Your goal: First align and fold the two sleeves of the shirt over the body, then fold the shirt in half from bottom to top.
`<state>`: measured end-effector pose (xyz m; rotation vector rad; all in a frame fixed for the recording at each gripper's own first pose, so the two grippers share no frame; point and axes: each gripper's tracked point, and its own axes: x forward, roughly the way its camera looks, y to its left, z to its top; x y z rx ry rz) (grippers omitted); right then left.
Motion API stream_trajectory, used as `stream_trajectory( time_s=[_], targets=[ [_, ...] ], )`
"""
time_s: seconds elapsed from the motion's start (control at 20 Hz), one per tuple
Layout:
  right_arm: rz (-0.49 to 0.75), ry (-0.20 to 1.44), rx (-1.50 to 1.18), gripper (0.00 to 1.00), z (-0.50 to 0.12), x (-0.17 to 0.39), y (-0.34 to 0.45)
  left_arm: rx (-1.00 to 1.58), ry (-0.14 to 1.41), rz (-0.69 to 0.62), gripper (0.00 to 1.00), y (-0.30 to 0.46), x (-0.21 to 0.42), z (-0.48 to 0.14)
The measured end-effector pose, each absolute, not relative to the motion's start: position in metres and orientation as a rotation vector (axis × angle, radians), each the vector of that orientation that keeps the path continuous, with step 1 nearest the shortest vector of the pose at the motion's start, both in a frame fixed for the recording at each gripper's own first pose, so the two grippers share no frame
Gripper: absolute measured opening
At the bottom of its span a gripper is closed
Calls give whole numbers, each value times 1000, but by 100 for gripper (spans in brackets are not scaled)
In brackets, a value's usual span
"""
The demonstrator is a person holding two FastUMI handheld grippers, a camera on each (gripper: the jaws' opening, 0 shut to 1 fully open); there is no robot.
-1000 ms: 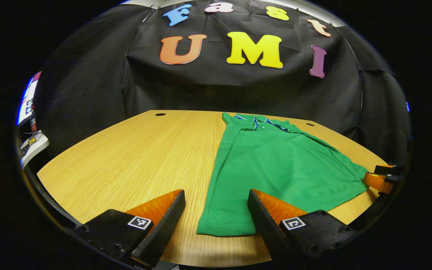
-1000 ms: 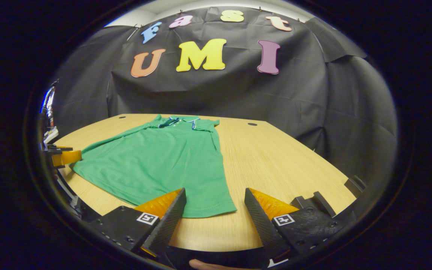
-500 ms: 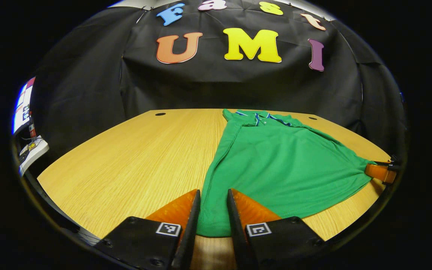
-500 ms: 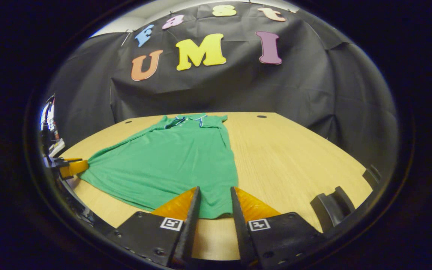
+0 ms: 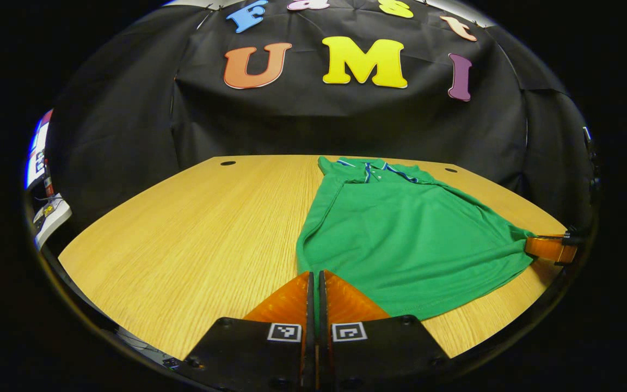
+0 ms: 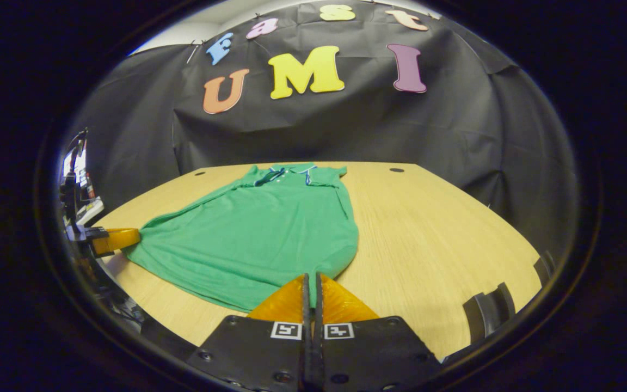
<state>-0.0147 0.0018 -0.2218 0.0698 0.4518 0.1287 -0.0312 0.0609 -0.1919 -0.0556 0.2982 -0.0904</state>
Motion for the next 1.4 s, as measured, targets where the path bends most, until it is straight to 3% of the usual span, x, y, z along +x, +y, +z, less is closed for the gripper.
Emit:
stream_trajectory(
  time_s=[0.4,0.65,1.05,1.4],
  targets=[
    [226,261,23,0,-142,-16,16,-33,134,-108,7,54,-26,-120],
    [221,178,-6,0,-103,18,8,-26,68,-100,8,55,-2,-78],
    [251,57,-33,0,-33,126,11,-14,20,-80,8,55,88,-19],
    [203,90,-22,0,-5,278,14,5,2,-71,8,56,214,29]
  ],
)
